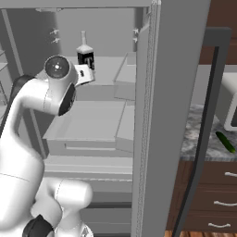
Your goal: Place the liquors on the top shelf of the fridge to keep them out of children's reach, and place the cucumber on lower shelves for easy access.
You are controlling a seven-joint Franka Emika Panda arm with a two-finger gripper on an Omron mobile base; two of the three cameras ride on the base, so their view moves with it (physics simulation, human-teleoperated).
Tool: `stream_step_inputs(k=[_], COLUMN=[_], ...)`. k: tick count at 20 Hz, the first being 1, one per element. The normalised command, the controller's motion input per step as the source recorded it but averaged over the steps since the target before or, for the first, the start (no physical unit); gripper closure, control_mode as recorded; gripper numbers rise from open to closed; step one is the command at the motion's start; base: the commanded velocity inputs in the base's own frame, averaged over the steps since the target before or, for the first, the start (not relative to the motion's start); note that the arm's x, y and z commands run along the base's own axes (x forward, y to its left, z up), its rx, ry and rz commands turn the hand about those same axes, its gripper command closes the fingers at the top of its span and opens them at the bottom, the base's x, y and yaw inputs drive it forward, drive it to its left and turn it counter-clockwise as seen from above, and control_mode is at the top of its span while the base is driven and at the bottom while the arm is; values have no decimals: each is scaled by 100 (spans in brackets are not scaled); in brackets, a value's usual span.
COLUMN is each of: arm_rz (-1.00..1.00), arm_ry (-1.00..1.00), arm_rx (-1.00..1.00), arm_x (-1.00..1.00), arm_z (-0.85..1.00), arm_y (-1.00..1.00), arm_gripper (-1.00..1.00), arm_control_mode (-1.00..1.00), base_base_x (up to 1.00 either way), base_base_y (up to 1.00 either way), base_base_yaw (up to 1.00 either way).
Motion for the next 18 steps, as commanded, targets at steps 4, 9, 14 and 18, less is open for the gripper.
stream_step_inputs(k=[4,9,14,18], arm_rz=[0,0,0,0], arm_ry=[7,9,2,0], arm_rx=[-1,-1,0,0], arm_x=[-35,-28,-26,-21], arm_z=[-11,-2,0,0], arm_y=[-9,-7,-11,-24], arm_gripper=[-100,-100,-100,-100], arm_control_mode=[-100,-100,-100,-100], base_base_x=[0,0,0,0], base_base_y=[0,0,0,0], base_base_yaw=[0,0,0,0])
